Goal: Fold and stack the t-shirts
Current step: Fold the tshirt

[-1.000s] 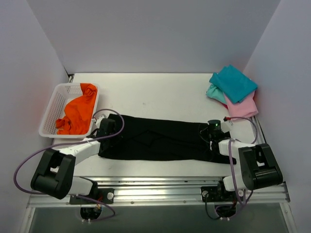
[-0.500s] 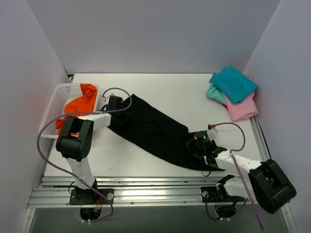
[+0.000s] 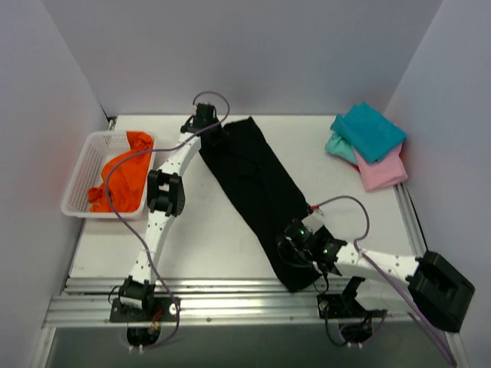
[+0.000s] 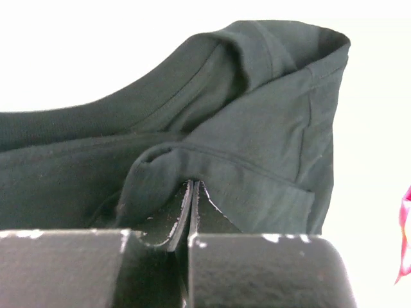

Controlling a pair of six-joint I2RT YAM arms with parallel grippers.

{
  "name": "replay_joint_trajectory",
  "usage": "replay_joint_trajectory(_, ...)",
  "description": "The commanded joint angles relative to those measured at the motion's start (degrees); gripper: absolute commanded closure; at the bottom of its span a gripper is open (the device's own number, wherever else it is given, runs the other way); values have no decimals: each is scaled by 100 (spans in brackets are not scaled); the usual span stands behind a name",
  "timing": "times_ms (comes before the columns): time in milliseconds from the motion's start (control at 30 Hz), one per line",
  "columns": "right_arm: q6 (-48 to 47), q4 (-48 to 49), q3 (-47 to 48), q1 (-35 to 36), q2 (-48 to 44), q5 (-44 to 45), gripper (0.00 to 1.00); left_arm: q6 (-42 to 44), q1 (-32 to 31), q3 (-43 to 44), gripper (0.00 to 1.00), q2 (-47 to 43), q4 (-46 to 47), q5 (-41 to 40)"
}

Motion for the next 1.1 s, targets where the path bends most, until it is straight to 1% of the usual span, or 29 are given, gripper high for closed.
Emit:
replay_joint_trajectory(0,254,-98,499,618,325,768,100,15,97,2029,96,1081,-1073,742)
replay_joint_trajectory(33,210,-133,596,742,396,857,100,-91,132,1839,96,1065,-662,893)
replay_joint_trajectory(67,140,-116,806,865,536,1075,100,-258,211,1385,96,778,543,1077)
replay_joint_trajectory(100,44,-124,921,1049,624,1164,100,-564,247,449,95,644,1173,1262)
replay_joint_trajectory(133,-166,-142,1053,1147,764,1261,100,-663,264,231,92,600,1701,1620)
replay_joint_trajectory(167,-342,-116,1176,1252,835,1366,100,-742,273,203,91,738,2655,1893)
replay_joint_trajectory(200,-500,-107,1403,1340,897,1628,100,-1047,282,298,88,896,3300,2253)
replay_joint_trajectory(233,-754,-124,1493,1524,985,1779,99,-1312,273,621,85,1046,3924,2935)
replay_joint_trajectory(267,-896,-89,1563,1604,1038,1937,96,-1654,273,807,78,1213,5148,3203)
replay_joint_trajectory(300,-1028,-63,1677,1657,1082,2173,92,-2014,282,922,74,1397,5796,3380)
replay_joint_trajectory(333,-1090,-80,1721,1727,1134,2280,79,-2670,300,1028,70,1416,6298,3460)
replay_joint_trajectory(367,-1213,-80,1757,1745,1213,2377,67,-2937,308,1011,60,1277,7069,3496)
replay_joint_trajectory(400,-1266,-63,1774,1772,1249,2439,50,-3184,326,976,55,1128,7312,3505)
replay_joint_trajectory(433,-1301,-80,1801,1789,1267,2570,44,-3204,378,802,48,935,7419,3513)
replay_joint_trajectory(467,-1337,-80,1801,1842,1258,2641,39,-3143,405,661,33,420,7446,3548)
replay_joint_trajectory(533,-1372,-124,1775,1886,1180,2808,31,-2722,510,275,18,-206,7341,3557)
replay_joint_trajectory(567,-1355,-185,1783,1921,1144,2887,30,-2538,554,-14,14,-810,6940,3549)
replay_joint_trajectory(633,-1346,-422,1801,1948,1012,3046,29,-2202,607,-358,12,-1384,6638,3671)
replay_joint_trajectory(667,-1320,-554,1871,1948,960,3255,29,-2202,633,-1108,8,-2031,6733,3733)
replay_joint_trajectory(733,-1188,-1054,2028,1965,732,3676,30,-2080,582,-2244,6,-2798,6839,3917)
replay_joint_trajectory(767,-1135,-1195,2090,1974,644,3818,30,-1896,537,-2937,6,-3690,6805,3892)
replay_joint_trajectory(800,-1056,-1692,2161,1974,530,3959,30,-1268,476,-4371,6,-4186,6552,3526)
replay_joint_trajectory(833,-1003,-1906,2240,1974,294,4108,30,-870,397,-5012,6,-4643,6210,3226)
replay_joint_trajectory(867,-942,-2152,2415,1974,161,4388,30,-440,153,-5575,6,-5492,5345,2867)
replay_joint_trajectory(900,-863,-2616,2512,2009,20,4547,30,200,-15,-6477,6,-5874,4876,2472)
replay_joint_trajectory(933,-862,-2794,2591,2009,-251,4688,30,415,-191,-6860,6,-6192,4462,1615)
replay_joint_trajectory(967,-897,-2953,2688,2009,-376,4785,30,565,-393,-7229,6,-6760,3857,1215)
replay_joint_trajectory(1033,-1115,-3279,2934,2044,-691,5093,30,576,-1034,-8229,6,-7203,3396,232)
replay_joint_trajectory(1067,-1248,-3306,2996,2044,-780,5146,30,515,-1280,-8548,6,-7554,3220,-26)
